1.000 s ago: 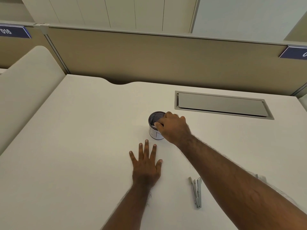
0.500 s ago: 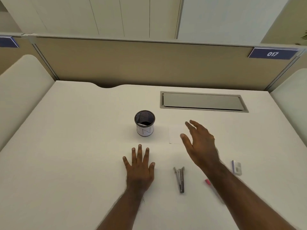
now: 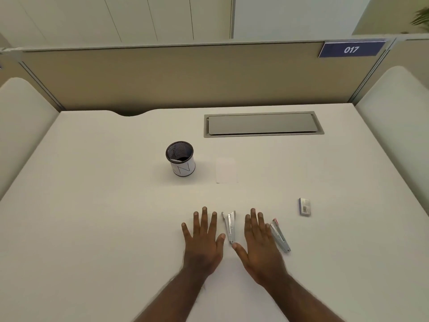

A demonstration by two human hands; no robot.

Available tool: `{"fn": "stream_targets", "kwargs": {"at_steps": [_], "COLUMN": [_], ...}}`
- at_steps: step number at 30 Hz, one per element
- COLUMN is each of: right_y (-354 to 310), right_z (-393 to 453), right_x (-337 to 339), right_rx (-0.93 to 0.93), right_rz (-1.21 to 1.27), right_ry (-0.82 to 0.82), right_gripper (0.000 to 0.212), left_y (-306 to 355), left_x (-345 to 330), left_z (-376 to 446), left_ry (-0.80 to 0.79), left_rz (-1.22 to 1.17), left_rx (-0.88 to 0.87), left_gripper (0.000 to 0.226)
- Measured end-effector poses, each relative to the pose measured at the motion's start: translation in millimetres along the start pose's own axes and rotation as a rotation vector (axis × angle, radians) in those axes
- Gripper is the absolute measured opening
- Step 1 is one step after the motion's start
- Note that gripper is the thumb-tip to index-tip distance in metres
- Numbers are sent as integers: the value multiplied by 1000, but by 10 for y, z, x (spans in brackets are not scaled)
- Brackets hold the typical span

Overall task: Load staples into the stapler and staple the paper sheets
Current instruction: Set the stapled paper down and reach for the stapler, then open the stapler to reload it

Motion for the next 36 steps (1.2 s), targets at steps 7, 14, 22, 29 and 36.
{"fn": "stream_targets", "kwargs": {"at_steps": [7, 14, 22, 29, 36], "right_y": [-166, -169, -77, -6, 45], "right_z": [320, 582, 622, 598, 553], "right_x": [76, 73, 97, 326, 588], "right_rx": [-129, -347, -478, -289, -175], "right_rz": [170, 561, 890, 938, 923], "right_ry": [-57, -227, -179, -243, -272], "right_gripper": [54, 11, 24, 18, 12], "left_y": [209, 302, 260, 118, 119], "left_x": [91, 98, 21, 117, 394], "left_z": [154, 395, 398, 373, 377], "left_ry": [122, 0, -43, -158, -249], "left_rz": [-346, -905, -1439, -1537, -1490], "left_rx": [115, 437, 559, 378, 103], "left_gripper": [39, 25, 17, 18, 12]}}
Point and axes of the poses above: each hand's wrist, its own z-axis towards the middle knuckle, its own x-axis out of the back of the hand, y = z × x, the point moved 3 cm from there along z, towards the middle knuckle, and after that the axes turned 4 degrees about -x, right-handed, at the moved point
